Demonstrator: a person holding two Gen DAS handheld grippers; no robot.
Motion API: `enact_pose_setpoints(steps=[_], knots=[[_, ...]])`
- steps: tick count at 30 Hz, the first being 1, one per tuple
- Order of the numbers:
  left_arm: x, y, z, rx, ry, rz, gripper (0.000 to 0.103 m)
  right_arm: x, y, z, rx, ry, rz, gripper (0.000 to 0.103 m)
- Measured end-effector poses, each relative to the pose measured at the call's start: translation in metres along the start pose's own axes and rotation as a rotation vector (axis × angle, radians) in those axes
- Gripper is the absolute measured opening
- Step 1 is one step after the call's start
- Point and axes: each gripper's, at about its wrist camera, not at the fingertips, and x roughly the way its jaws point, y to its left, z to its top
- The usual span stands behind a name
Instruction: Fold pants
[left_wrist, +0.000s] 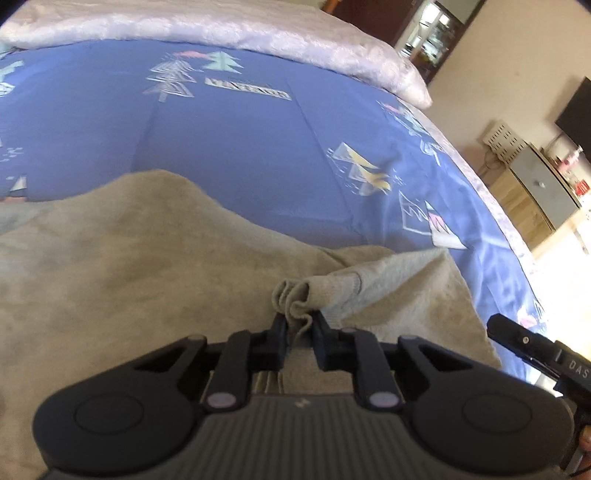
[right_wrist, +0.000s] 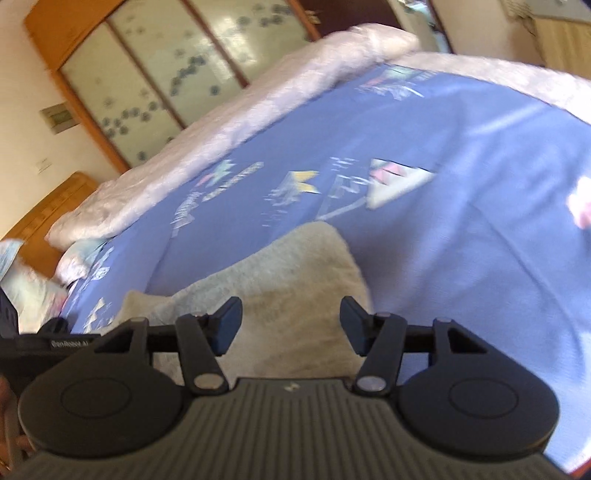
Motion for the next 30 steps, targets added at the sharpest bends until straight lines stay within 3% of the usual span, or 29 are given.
enact_pose_setpoints(steps=[3, 5, 8, 11, 16, 23, 27, 30], knots=[[0.009, 0.012, -0.002, -0.018, 0.035, 0.067, 0.019, 0.008, 0.018, -0.003, -0.042, 0.01, 0.047, 0.061], [0.025, 0.018, -0.007, -0.016, 0.065, 0.09, 0.03, 0.023, 0.028, -0.007, -0.066, 0.06, 0.052, 0.061], [0.028, 0.018, -0.012, 0.026, 0.024, 0.091, 0.03, 0.059, 0.037, -0.024, -0.124, 0.187, -0.018, 0.061], [0.02, 0.02, -0.011, -0.002, 0.028, 0.088, 0.035, 0.057, 0.047, -0.027, -0.189, 0.17, -0.049, 0.062], [-0.029, 0.041, -0.019, -0.048, -0.078, 0.05, 0.037, 0.045, 0.057, -0.016, -0.165, 0.152, 0.01, 0.062], [-0.096, 0.1, -0.049, -0.187, -0.189, 0.026, 0.039, 0.048, 0.107, -0.018, -0.283, 0.104, 0.127, 0.061], [-0.142, 0.144, -0.082, -0.318, -0.269, 0.013, 0.04, 0.073, 0.121, -0.027, -0.306, 0.164, 0.149, 0.059], [-0.178, 0.178, -0.105, -0.446, -0.349, 0.028, 0.048, 0.108, 0.118, -0.048, -0.294, 0.309, 0.073, 0.06]])
